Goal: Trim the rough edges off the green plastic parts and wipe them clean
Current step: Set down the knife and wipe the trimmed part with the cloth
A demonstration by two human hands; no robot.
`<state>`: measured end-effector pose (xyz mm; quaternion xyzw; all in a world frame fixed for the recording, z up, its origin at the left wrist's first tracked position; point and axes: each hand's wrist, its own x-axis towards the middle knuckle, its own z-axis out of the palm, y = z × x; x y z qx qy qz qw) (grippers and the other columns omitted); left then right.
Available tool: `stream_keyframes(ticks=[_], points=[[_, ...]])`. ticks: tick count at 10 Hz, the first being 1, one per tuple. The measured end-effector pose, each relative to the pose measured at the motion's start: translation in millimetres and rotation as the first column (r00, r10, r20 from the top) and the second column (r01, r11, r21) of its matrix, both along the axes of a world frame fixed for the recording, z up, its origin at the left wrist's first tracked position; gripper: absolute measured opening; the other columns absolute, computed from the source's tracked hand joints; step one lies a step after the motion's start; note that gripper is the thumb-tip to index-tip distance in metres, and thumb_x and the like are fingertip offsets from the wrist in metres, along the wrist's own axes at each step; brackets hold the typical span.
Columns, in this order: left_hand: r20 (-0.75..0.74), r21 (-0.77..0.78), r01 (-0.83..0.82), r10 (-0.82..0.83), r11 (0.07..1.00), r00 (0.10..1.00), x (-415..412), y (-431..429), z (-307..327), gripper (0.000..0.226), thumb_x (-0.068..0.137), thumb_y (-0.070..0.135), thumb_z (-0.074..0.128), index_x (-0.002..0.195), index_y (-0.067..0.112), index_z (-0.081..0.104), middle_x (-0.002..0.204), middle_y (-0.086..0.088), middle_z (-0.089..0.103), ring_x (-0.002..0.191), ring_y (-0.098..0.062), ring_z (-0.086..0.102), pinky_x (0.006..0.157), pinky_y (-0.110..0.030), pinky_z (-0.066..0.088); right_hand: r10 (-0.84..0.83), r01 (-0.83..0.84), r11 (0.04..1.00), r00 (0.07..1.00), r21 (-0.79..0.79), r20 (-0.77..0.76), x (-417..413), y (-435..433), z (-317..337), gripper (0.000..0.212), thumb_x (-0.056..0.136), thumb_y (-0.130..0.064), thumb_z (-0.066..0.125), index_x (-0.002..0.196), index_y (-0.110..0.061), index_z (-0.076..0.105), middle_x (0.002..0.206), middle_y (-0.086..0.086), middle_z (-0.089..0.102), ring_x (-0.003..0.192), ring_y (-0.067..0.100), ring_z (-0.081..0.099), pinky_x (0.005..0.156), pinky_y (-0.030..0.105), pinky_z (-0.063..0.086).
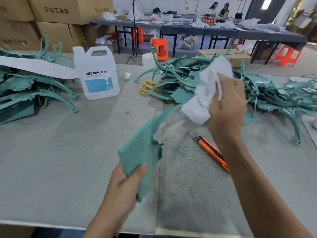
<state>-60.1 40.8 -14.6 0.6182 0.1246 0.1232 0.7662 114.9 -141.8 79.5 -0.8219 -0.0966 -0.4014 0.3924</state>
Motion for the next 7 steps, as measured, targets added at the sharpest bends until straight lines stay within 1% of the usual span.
stream_keyframes(ticks=[1, 2, 3, 4, 5, 6, 7], points=[[-0.017, -0.296, 0.137, -0.148, 0.945, 0.989, 8, -19, 18, 0.031, 0.079, 0.041, 0.065, 0.106, 0.031, 0.077, 0.115, -0.004, 0.075, 0.102, -0.018, 0.073, 0.068, -0.027, 0.058, 0.356, -0.359, 0.932, 0.932, -0.043, -0.073, -41, 44, -12, 0.037, 0.096, -0.007, 0.051, 0.131, -0.009, 0.064, 0.11, 0.01, 0.061, 0.103, 0.026, 0.056, 0.088, 0.031, 0.042], [0.037, -0.416, 0.098, -0.091, 0.904, 0.995, 22, -17, 31, 0.048, 0.076, 0.068, 0.053, 0.101, 0.036, 0.079, 0.106, 0.008, 0.077, 0.097, -0.008, 0.073, 0.072, -0.024, 0.06, 0.596, -0.605, 0.795, 0.767, 0.041, -0.239, -97, 78, -48, 0.043, 0.102, -0.009, 0.055, 0.145, -0.012, 0.056, 0.146, 0.007, 0.053, 0.139, 0.02, 0.045, 0.117, 0.032, 0.034], [0.072, -0.46, 0.052, -0.02, 0.886, 0.997, 19, -12, 46, 0.09, 0.089, 0.079, 0.036, 0.127, 0.003, 0.067, 0.127, -0.029, 0.063, 0.124, -0.037, 0.059, 0.111, -0.038, 0.042, 0.697, -0.688, 0.715, 0.684, 0.128, -0.216, -147, 83, -79, 0.052, 0.1, -0.009, 0.053, 0.15, -0.021, 0.049, 0.152, -0.005, 0.05, 0.143, 0.012, 0.043, 0.115, 0.033, 0.037], [0.081, -0.839, 0.085, -0.031, 0.537, 0.996, 28, -7, 47, 0.062, 0.101, 0.051, 0.05, 0.122, -0.005, 0.068, 0.122, -0.022, 0.068, 0.119, -0.028, 0.064, 0.105, -0.027, 0.047, 0.719, -0.726, 0.687, 0.68, 0.003, -0.146, -143, 80, -78, 0.056, 0.097, -0.009, 0.054, 0.151, -0.021, 0.048, 0.148, -0.001, 0.053, 0.139, 0.018, 0.046, 0.117, 0.031, 0.033], [0.049, -0.608, 0.019, 0.013, 0.794, 0.999, 35, -22, 50, 0.058, 0.09, 0.066, 0.046, 0.12, 0.024, 0.074, 0.123, 0.001, 0.072, 0.116, -0.013, 0.067, 0.094, -0.028, 0.055, 0.537, -0.551, 0.835, 0.81, 0.01, -0.234, -103, 85, -60, 0.05, 0.104, -0.019, 0.047, 0.154, -0.02, 0.043, 0.145, 0.003, 0.055, 0.137, 0.027, 0.044, 0.118, 0.041, 0.029], [0.08, -0.533, 0.037, 0.006, 0.845, 0.997, 43, -19, 51, 0.066, 0.083, 0.069, 0.047, 0.129, 0.026, 0.066, 0.127, -0.003, 0.07, 0.118, -0.022, 0.066, 0.098, -0.041, 0.054, 0.447, -0.454, 0.89, 0.849, 0.045, -0.281, -93, 85, -70, 0.056, 0.098, -0.012, 0.047, 0.153, -0.022, 0.044, 0.146, 0.004, 0.052, 0.131, 0.025, 0.041, 0.118, 0.033, 0.025], [0.137, -0.511, -0.037, 0.124, 0.859, 0.983, 49, -9, 55, 0.076, 0.078, 0.072, 0.044, 0.128, 0.018, 0.066, 0.124, -0.01, 0.071, 0.115, -0.026, 0.068, 0.096, -0.042, 0.056, 0.534, -0.494, 0.845, 0.771, 0.204, -0.347, -126, 82, -100, 0.049, 0.097, -0.008, 0.048, 0.143, -0.023, 0.057, 0.138, -0.005, 0.057, 0.126, 0.015, 0.048, 0.11, 0.021, 0.034]])
